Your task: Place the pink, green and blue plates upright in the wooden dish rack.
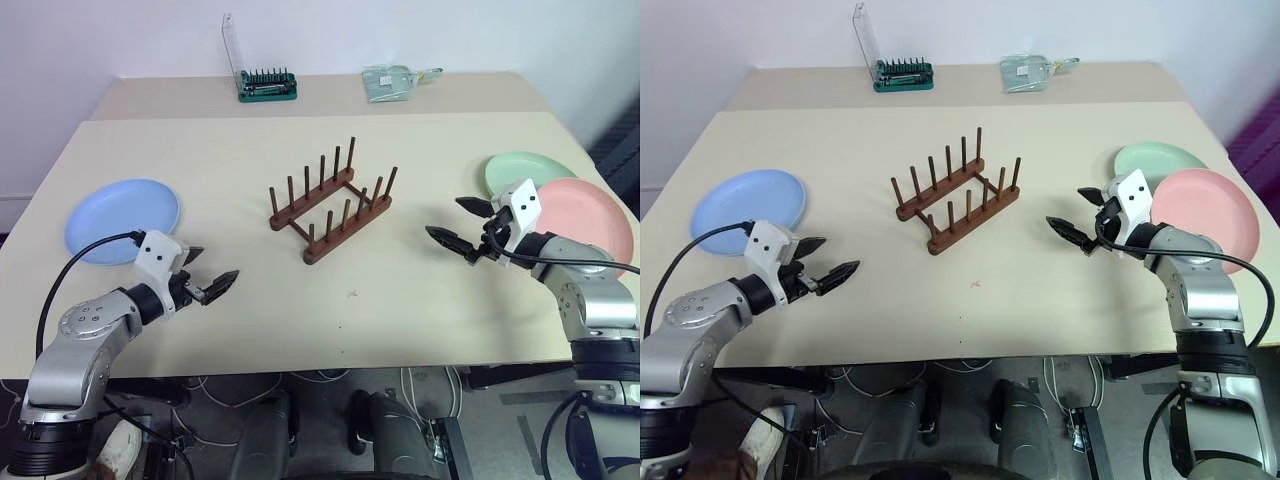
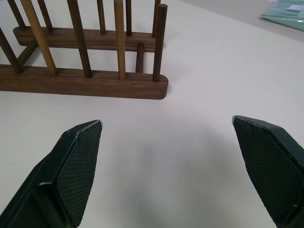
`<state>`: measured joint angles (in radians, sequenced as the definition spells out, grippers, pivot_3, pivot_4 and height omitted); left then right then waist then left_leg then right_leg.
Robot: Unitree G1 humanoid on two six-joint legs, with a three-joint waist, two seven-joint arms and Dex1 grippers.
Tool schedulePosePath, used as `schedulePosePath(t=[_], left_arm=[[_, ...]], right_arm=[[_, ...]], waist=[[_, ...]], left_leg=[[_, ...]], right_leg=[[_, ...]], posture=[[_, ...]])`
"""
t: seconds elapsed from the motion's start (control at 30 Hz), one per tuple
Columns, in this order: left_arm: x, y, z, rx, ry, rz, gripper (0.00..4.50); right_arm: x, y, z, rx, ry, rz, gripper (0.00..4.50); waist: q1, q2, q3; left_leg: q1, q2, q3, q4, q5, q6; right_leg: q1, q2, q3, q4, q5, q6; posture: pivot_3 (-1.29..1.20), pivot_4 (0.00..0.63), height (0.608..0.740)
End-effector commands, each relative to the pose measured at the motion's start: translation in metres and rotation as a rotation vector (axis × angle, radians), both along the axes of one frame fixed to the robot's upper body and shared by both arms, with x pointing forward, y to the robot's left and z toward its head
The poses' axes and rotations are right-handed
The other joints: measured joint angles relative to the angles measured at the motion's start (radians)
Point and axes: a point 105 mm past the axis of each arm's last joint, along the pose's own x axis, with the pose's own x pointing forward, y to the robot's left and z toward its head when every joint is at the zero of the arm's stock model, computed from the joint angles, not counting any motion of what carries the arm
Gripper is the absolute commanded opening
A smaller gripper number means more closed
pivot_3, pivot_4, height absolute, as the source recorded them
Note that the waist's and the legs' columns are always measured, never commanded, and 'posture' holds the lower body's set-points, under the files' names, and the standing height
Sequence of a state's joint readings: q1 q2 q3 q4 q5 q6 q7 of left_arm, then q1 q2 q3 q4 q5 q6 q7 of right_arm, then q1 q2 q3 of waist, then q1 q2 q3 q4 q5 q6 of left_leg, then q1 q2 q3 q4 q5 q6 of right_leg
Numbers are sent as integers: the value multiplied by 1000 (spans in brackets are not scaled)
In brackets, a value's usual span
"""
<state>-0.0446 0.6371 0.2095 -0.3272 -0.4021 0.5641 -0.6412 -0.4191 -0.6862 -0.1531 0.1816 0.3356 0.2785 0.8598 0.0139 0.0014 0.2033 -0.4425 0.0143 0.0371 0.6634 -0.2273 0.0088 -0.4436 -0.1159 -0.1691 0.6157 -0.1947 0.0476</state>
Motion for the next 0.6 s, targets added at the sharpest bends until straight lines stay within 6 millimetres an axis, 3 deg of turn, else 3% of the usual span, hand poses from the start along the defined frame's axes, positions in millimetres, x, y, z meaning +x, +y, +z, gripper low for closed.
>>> schedulePosePath(t=[0.03,0.17,0.37,0.47,0.6], left_arm=[[0,-8,6,5,-31,-19,4454],[-4,-26,1,-2,-19,-84,4454],[-13,-74,-18,42,56,-311,4454],[-5,-101,-33,82,59,-361,4454],[20,-116,-45,97,28,-287,4454]], right_arm=[[1,1,15,-23,-60,4,4500],[4,5,16,-40,-66,14,4500],[4,13,14,-53,-67,35,4500],[2,12,13,-50,-72,22,4500],[-1,8,13,-41,-75,3,4500]], waist=[[0,0,0],[0,0,0],[4,0,0],[4,0,0],[7,1,-1]], left_leg=[[0,0,0,0,0,0],[0,0,0,0,0,0],[0,0,1,0,0,0],[0,0,2,0,0,0],[0,0,2,1,0,1]], right_leg=[[0,0,0,0,0,0],[0,0,0,0,0,1],[0,1,0,0,1,0],[0,1,1,0,1,0],[1,1,1,1,1,1]], posture=[[0,150,730],[0,150,730],[0,150,730],[0,150,730],[0,150,730]])
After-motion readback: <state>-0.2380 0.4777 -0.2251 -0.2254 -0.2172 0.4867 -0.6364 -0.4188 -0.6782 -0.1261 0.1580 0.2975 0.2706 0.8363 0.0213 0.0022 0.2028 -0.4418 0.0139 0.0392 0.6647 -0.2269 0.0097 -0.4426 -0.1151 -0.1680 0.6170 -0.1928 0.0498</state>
